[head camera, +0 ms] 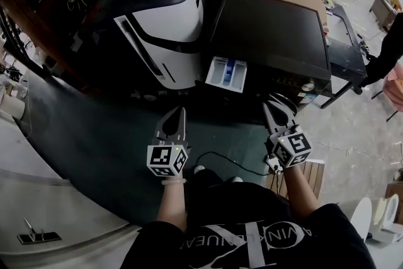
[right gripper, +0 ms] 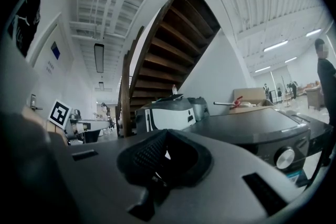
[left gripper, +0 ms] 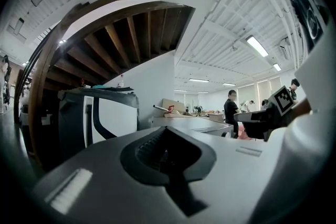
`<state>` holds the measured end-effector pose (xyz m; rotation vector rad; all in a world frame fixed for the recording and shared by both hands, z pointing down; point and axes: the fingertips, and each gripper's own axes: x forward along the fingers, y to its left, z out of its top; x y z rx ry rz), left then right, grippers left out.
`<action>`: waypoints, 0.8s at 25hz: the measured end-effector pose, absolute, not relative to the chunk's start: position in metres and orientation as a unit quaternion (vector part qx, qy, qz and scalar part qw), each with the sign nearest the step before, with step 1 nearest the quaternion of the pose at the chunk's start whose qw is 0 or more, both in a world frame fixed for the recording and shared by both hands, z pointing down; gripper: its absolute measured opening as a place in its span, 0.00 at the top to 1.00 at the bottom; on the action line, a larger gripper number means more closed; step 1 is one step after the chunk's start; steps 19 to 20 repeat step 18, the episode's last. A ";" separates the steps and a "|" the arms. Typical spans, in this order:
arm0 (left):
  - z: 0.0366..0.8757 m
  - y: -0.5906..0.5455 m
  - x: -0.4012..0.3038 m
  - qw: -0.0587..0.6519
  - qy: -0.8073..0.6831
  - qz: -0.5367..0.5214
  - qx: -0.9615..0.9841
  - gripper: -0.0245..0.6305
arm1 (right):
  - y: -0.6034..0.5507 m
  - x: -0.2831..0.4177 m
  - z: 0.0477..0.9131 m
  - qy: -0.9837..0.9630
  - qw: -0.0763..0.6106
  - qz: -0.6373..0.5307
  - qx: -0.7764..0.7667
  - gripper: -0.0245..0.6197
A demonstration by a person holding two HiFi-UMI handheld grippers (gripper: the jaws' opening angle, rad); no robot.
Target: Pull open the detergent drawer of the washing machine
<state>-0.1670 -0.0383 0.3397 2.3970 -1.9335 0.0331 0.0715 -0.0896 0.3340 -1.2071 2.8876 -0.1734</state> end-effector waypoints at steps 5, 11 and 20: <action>0.342 -0.038 -0.168 0.033 -0.628 0.013 0.778 0.95 | -0.089 0.072 0.333 0.921 0.006 -0.057 -0.385 0.95; 0.342 -0.037 -0.169 0.035 -0.627 0.013 0.778 0.95 | -0.087 0.069 0.333 0.922 0.009 -0.057 -0.382 0.95; 0.345 -0.039 -0.173 0.042 -0.628 0.012 0.777 0.95 | -0.089 0.065 0.335 0.923 0.008 -0.059 -0.380 0.95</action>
